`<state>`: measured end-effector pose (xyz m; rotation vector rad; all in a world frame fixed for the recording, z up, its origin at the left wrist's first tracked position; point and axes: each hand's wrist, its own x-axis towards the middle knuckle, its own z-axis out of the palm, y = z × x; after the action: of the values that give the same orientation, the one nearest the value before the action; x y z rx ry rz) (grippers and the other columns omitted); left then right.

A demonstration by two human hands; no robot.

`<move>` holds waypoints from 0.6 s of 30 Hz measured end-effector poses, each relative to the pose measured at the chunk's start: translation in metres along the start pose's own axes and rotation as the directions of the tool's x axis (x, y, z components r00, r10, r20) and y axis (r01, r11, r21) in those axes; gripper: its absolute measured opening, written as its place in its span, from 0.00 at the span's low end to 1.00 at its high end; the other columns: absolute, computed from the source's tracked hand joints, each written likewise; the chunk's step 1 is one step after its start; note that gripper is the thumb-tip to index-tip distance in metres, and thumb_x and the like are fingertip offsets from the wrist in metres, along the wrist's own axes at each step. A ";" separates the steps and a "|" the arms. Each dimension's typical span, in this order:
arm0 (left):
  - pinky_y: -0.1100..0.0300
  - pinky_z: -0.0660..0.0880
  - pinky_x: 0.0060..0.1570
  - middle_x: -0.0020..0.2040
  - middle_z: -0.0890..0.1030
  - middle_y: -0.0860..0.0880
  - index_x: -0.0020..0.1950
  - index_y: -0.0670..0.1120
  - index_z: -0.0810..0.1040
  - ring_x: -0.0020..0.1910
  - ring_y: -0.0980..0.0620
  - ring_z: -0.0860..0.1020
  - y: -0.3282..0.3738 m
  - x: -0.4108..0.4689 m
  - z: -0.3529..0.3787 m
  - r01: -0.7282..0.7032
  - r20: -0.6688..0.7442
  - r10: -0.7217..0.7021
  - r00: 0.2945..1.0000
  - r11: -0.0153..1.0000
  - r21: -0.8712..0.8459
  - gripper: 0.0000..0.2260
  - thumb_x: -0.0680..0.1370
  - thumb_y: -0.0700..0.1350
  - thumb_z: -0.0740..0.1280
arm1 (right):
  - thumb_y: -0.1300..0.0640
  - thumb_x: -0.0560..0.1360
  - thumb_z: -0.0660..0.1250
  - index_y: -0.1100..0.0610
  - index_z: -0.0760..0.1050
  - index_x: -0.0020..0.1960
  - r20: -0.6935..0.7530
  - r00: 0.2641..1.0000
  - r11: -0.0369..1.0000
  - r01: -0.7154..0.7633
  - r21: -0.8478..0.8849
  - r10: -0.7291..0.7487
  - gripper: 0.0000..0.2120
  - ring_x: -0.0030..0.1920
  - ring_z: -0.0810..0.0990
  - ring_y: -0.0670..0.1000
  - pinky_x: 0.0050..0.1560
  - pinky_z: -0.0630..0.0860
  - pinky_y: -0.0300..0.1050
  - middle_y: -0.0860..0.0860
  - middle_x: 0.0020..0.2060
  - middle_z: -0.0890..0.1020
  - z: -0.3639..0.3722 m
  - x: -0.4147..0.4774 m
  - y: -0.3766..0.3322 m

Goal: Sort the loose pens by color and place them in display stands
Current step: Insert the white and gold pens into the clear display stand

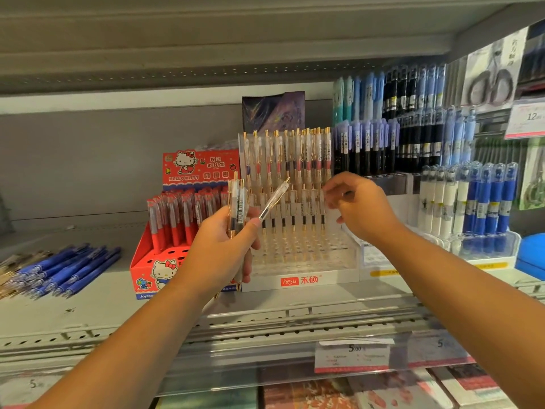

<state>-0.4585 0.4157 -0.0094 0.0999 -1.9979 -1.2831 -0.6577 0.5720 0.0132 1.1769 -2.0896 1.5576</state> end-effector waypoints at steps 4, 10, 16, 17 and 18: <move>0.59 0.72 0.20 0.35 0.81 0.48 0.53 0.51 0.75 0.20 0.49 0.72 0.000 0.000 0.000 -0.019 0.000 0.019 1.000 1.000 -0.001 0.02 0.82 0.45 0.63 | 0.66 0.78 0.62 0.46 0.76 0.50 -0.014 1.000 0.997 0.011 -0.078 -0.012 0.15 0.44 0.81 0.46 0.43 0.77 0.37 0.44 0.42 0.81 -0.001 0.000 0.002; 0.58 0.73 0.21 0.37 0.81 0.47 0.50 0.50 0.74 0.22 0.48 0.72 0.001 -0.001 0.002 -0.057 0.051 0.056 0.997 0.998 0.018 0.02 0.82 0.44 0.63 | 0.62 0.76 0.65 0.50 0.79 0.55 -0.132 0.976 0.977 0.154 -0.147 -0.173 0.12 0.45 0.78 0.44 0.48 0.75 0.37 0.48 0.50 0.78 -0.001 -0.009 -0.008; 0.58 0.72 0.22 0.40 0.82 0.46 0.51 0.51 0.73 0.22 0.48 0.72 0.001 -0.001 0.002 -0.067 0.119 0.063 0.991 0.997 0.037 0.02 0.82 0.45 0.62 | 0.60 0.77 0.69 0.46 0.72 0.66 0.143 0.947 0.937 0.248 0.247 -0.289 0.20 0.53 0.81 0.47 0.41 0.80 0.40 0.44 0.50 0.83 0.014 -0.028 -0.022; 0.58 0.72 0.22 0.40 0.82 0.46 0.51 0.52 0.73 0.22 0.48 0.72 0.000 -0.001 0.003 -0.066 0.131 0.061 0.990 0.997 0.039 0.02 0.82 0.46 0.62 | 0.60 0.77 0.69 0.48 0.72 0.67 0.164 0.948 0.930 0.217 0.296 -0.273 0.20 0.53 0.82 0.48 0.39 0.80 0.40 0.45 0.49 0.84 0.015 -0.028 -0.023; 0.58 0.72 0.22 0.40 0.81 0.46 0.50 0.53 0.73 0.22 0.48 0.72 0.000 0.000 0.003 -0.066 0.143 0.059 0.988 0.997 0.041 0.03 0.82 0.46 0.62 | 0.60 0.76 0.70 0.49 0.73 0.66 0.170 0.950 0.921 0.194 0.337 -0.262 0.20 0.52 0.82 0.48 0.38 0.80 0.41 0.46 0.49 0.84 0.015 -0.028 -0.024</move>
<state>-0.4601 0.4179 -0.0105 -0.0330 -2.1339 -1.2347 -0.6187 0.5685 0.0049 1.7023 -1.7758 1.7621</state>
